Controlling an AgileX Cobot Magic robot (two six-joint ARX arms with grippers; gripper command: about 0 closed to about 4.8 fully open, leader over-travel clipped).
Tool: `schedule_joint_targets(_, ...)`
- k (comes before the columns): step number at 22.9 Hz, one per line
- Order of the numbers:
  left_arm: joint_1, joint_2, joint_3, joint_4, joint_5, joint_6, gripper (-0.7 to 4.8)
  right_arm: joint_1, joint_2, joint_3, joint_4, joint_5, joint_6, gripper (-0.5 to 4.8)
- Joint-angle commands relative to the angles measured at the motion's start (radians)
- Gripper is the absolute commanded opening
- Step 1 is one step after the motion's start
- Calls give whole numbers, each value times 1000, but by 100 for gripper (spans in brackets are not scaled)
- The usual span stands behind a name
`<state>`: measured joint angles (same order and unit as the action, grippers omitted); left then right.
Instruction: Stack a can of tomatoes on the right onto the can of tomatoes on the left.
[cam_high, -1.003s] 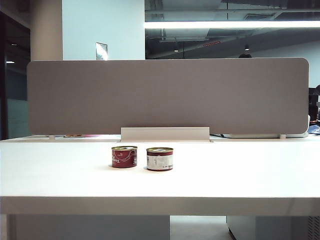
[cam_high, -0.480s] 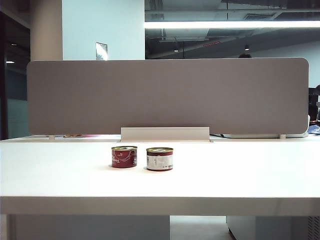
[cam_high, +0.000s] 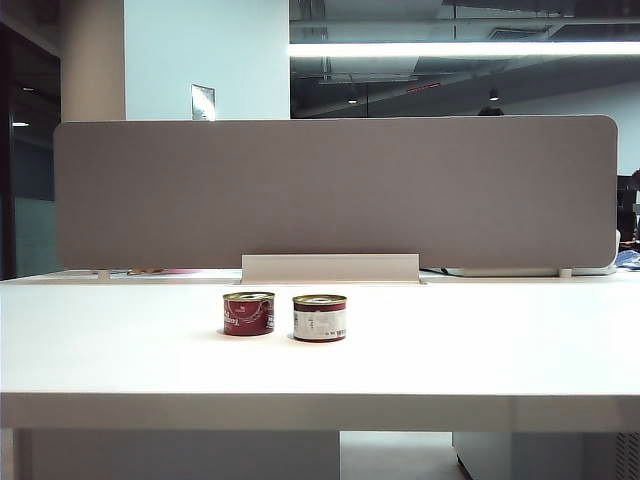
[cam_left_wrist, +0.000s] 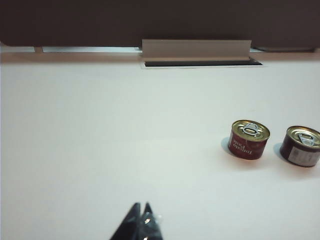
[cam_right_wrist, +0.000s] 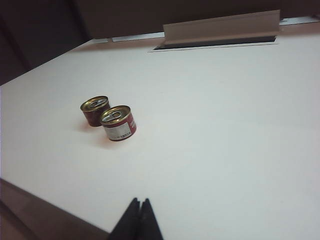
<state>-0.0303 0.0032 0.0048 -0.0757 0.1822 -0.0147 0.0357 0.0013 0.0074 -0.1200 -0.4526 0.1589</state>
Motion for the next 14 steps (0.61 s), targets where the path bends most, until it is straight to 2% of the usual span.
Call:
schedule_joint_targets(1,1,1,3,-6,6,3,-6,1,2,45,19,-9,6,-5)
schedule_joint_targets(4,1,1,3,-6,6,3,-6,0,3,133,20,76,6,-5)
schedule_joint_targets(8,1,1,3,-6,6,3,-6,0,68,225,21,117,1,-5)
schedule_joint_targets(12,1,1,3,-6,6,3,-6,1,272,342,48,117,-11,-5)
schedule_joint_targets(14,1,1,3,-6,6,3,-6,1,414,392,135,113,-32,-5)
